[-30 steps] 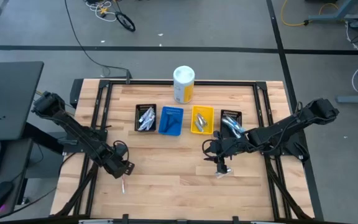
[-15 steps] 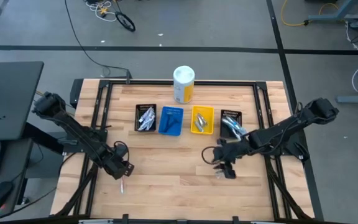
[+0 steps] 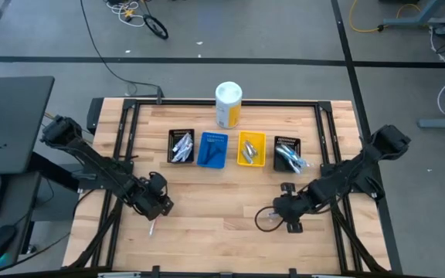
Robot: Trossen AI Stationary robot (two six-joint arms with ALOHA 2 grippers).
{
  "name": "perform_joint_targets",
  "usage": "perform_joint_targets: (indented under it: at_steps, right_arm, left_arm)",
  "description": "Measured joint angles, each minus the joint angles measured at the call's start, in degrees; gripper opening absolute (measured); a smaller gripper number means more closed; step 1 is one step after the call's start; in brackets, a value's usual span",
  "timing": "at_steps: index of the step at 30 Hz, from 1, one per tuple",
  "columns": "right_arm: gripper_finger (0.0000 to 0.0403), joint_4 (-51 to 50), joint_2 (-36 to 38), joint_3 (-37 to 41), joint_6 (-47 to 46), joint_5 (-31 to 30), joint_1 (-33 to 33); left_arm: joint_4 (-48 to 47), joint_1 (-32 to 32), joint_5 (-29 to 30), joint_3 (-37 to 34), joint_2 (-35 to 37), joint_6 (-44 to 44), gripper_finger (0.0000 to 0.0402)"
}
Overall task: Pick & Place Travel size toiletries
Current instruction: Put the nail cutter into the yellow bin
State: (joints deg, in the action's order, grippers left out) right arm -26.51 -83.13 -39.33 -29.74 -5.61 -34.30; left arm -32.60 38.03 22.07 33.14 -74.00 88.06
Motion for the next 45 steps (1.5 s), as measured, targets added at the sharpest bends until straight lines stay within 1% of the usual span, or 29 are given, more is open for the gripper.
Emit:
perform_joint_targets:
  at_steps: [4, 7, 11, 13, 16, 19, 22, 24, 26, 28, 29, 33, 34, 36, 38, 40, 42, 45]
  right_arm:
    - [0.0158, -0.7, -2.9, 0.0, -0.4, -0.3, 0.2]
    - [0.0158, -0.7, -4.8, -0.2, -0.4, -1.7, 0.2]
    - [0.0152, -1.0, -6.8, -0.4, 0.0, -1.9, 0.2]
    - [0.0137, -1.2, -7.1, -0.4, 0.0, -2.0, 0.2]
    - [0.0102, -1.0, -7.1, -0.3, 0.2, -2.4, 0.3]
    - [0.0073, 0.0, -6.5, -0.1, -0.3, -0.3, 1.7]
    - [0.0066, 2.5, -4.8, -0.1, -1.6, 0.3, 3.1]
    - [0.0065, 6.2, -3.8, -1.1, 0.9, -0.4, 4.5]
    - [0.0063, 9.7, -0.8, -2.3, 4.3, -3.4, 6.0]
    - [0.0063, 12.8, 0.7, -2.3, 7.5, -7.9, 8.1]
    - [0.0063, 13.4, 1.5, -2.1, 8.1, -10.9, 9.4]
    - [0.0062, 18.5, 3.6, -2.4, 7.7, -26.8, 16.1]
    - [0.0061, 19.2, 3.6, -2.2, 7.8, -29.6, 17.8]
    - [0.0061, 21.7, 3.4, -2.2, 8.3, -31.6, 21.5]
    - [0.0061, 24.6, 2.9, -2.3, 8.5, -30.8, 25.3]
    - [0.0064, 24.4, 1.7, -2.3, 10.3, -27.5, 28.8]
    - [0.0074, 23.2, 0.3, -2.3, 12.2, -24.8, 31.5]
    - [0.0098, 22.4, -2.2, -2.3, 12.7, -21.8, 35.0]
  left_arm:
    - [-0.1, -0.6, -2.7, 0.1, 0.0, 0.0, 0.0218]
    - [-0.1, -0.6, -3.3, 0.1, 0.0, 0.1, 0.0218]
    - [-0.1, -0.5, -3.3, 0.1, 0.1, -0.4, 0.0218]
    - [-0.1, -0.5, -3.3, 0.1, 0.1, -0.5, 0.0218]
    - [-0.1, -0.5, -3.2, 0.2, 0.1, -0.5, 0.0218]
    - [0.0, -0.5, -3.3, 0.2, 0.1, -0.6, 0.0218]
    - [0.0, -0.5, -3.2, 0.2, 0.1, -1.0, 0.0218]
    - [0.0, -0.5, -3.2, 0.2, 0.1, -1.1, 0.0218]
    - [0.0, -0.5, -3.2, 0.2, 0.1, -1.1, 0.0218]
    - [0.0, -0.5, -2.8, 0.2, 0.1, -1.5, 0.0218]
    - [0.1, -0.5, -2.4, 0.2, 0.1, -1.9, 0.0218]
    - [0.5, -0.5, -2.0, 0.2, 0.1, -3.3, 0.0218]
    - [0.5, -0.5, -2.0, 0.2, 0.1, -3.3, 0.0218]
    - [0.4, -0.5, -2.0, 0.2, 0.1, -3.3, 0.0218]
    - [0.4, -0.5, -2.0, 0.2, 0.1, -3.3, 0.0218]
    - [0.5, -0.5, -2.2, 0.2, 0.1, -3.2, 0.0218]
    - [0.5, -0.5, -2.2, 0.2, 0.1, -3.2, 0.0218]
    - [0.5, -0.5, -2.2, 0.2, 0.1, -3.1, 0.0218]
